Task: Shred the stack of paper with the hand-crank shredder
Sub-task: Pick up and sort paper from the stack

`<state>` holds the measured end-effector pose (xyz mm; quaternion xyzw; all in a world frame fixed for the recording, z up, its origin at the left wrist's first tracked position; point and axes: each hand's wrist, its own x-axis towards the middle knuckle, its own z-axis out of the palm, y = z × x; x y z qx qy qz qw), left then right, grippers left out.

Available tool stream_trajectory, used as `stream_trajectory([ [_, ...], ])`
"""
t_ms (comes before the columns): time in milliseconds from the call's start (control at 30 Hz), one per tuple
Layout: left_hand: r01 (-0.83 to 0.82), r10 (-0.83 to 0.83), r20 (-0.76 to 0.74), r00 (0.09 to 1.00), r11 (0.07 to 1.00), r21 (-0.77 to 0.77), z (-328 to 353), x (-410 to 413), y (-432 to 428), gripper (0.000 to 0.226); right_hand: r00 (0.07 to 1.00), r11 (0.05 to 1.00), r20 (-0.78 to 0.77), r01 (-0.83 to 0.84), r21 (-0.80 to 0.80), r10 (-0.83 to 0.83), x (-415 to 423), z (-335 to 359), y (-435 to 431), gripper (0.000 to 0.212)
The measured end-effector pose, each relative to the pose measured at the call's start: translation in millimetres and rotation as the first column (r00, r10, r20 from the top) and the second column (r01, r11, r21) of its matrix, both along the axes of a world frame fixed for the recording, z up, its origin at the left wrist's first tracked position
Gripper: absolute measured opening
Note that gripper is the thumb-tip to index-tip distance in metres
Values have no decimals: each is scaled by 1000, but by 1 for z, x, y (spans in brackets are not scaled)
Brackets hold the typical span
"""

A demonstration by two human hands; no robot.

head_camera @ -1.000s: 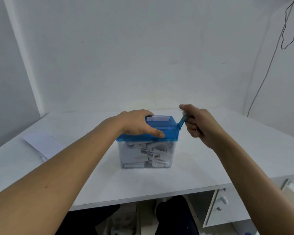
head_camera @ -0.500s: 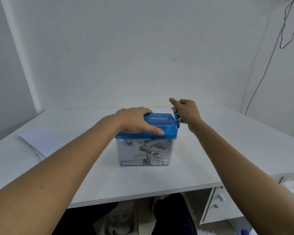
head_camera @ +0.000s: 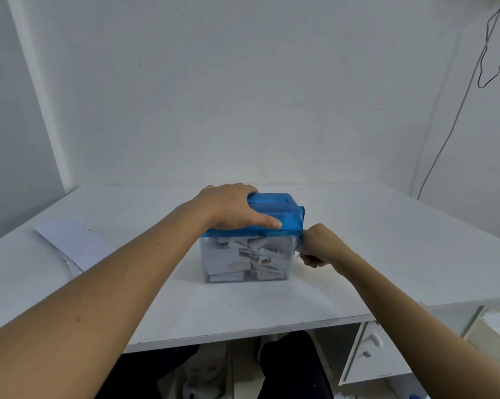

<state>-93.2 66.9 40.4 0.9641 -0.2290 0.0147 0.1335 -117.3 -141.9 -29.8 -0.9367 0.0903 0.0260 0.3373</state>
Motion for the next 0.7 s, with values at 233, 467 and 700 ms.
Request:
stream_trajectory([
  [233,-20,20,-74,997,1000,6,4,1,-2,78,980,756,177,-181,629,86,-37,76,-28,35],
  [467,-6,6,-79,997,1000,4,4,3,2,93,951,871,260,21,491,-169,21,62,-5,47],
  [700,13,-13,-86,996,1000,-3,2,5,4,106,964,865,176,88,494,-199,41,25,-2,44],
])
